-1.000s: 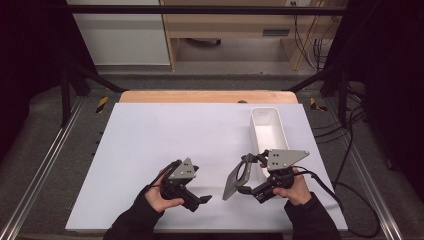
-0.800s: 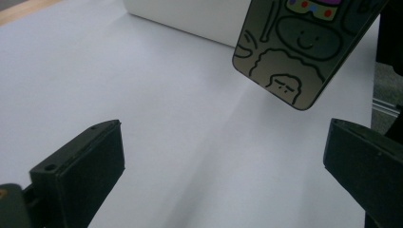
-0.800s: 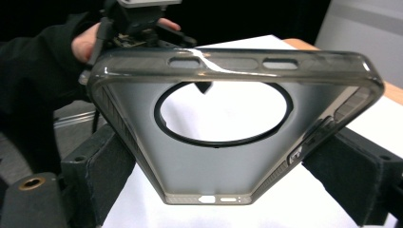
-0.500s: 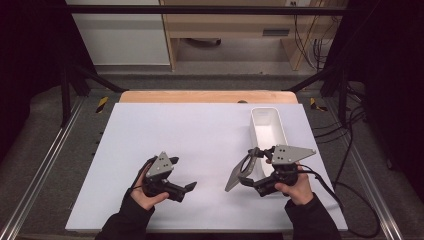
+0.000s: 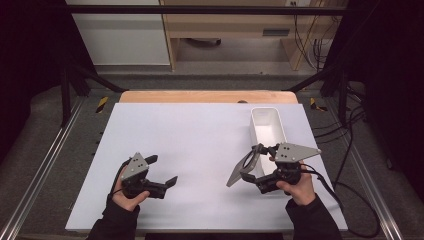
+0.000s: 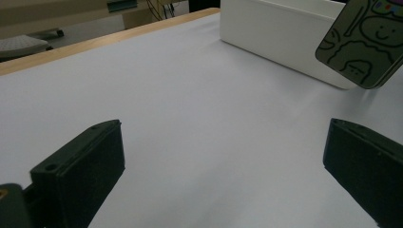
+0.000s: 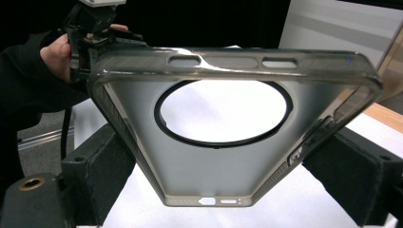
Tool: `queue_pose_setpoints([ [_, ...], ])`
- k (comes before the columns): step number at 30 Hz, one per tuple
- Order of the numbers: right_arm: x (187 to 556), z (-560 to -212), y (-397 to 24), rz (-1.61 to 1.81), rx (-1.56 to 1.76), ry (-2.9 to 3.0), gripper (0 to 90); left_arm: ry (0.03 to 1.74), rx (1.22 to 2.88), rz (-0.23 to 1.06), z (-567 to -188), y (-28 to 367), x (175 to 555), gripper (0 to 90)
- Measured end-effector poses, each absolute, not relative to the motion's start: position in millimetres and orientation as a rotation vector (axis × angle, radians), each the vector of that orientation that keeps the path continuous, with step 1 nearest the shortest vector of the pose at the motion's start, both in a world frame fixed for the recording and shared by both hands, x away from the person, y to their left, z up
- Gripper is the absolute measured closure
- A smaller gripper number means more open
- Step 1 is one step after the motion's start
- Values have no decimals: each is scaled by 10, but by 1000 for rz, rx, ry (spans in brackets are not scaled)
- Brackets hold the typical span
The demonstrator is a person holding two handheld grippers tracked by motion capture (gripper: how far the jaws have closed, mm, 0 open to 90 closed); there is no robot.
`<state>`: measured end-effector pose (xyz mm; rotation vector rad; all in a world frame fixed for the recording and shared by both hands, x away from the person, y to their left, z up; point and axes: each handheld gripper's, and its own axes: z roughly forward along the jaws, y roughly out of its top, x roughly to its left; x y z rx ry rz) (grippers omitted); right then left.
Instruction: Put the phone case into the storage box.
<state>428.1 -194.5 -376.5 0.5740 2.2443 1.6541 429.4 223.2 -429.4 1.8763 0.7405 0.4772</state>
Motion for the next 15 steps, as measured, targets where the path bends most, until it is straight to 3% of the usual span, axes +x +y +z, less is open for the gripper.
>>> queue_pose_setpoints([
  [15,4286,-3594,-1931,1606,625,2213,117,827,1793,578,-4385,2663,4251,0],
])
